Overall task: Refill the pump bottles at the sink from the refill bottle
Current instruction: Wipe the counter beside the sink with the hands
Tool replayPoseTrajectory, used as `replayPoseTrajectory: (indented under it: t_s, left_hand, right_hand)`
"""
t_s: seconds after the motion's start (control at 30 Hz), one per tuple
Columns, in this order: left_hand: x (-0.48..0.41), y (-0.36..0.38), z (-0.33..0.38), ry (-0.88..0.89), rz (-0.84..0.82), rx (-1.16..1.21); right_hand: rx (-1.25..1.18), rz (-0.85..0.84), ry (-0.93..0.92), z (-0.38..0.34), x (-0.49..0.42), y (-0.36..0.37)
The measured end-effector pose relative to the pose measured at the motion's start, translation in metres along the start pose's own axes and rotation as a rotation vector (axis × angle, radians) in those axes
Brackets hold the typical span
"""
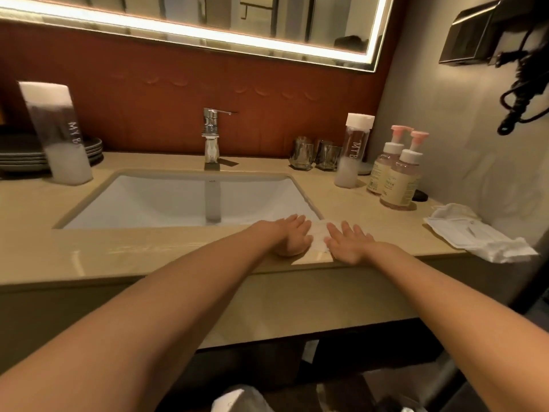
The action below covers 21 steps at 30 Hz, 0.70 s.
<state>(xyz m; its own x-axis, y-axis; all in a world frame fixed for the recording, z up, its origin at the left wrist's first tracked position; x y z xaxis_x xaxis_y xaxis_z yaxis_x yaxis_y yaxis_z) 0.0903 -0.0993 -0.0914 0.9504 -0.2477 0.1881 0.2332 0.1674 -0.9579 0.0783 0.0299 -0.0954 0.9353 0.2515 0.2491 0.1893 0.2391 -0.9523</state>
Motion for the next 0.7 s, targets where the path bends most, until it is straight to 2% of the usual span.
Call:
replayPoseTrajectory:
  t_s: [0.23,0.7]
  left_hand:
    - [0.092,-0.002,-0.098,-0.106,0.041,0.033]
    - [0.301,-0.005,-0.284,-0.481,0.098,0.095]
  right_hand:
    - [0.018,0.033,-0.178,-0.123,0.019,-0.017]
    - [0.078,0.12,-0.589,-0.385,0.065,-0.05]
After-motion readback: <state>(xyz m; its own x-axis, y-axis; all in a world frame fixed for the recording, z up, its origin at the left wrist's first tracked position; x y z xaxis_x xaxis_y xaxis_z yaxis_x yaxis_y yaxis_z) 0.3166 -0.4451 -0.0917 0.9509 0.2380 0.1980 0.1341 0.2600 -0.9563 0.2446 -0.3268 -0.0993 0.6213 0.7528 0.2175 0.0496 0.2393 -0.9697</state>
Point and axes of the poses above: each hand's wrist, its own x-axis away from the middle knuckle, its own y-axis out of the palm, z = x × y, the point moved 5 cm from there along -x, towards the middle knuckle, and after that the axes turned 12 degrees about x, right-handed, at the moved point
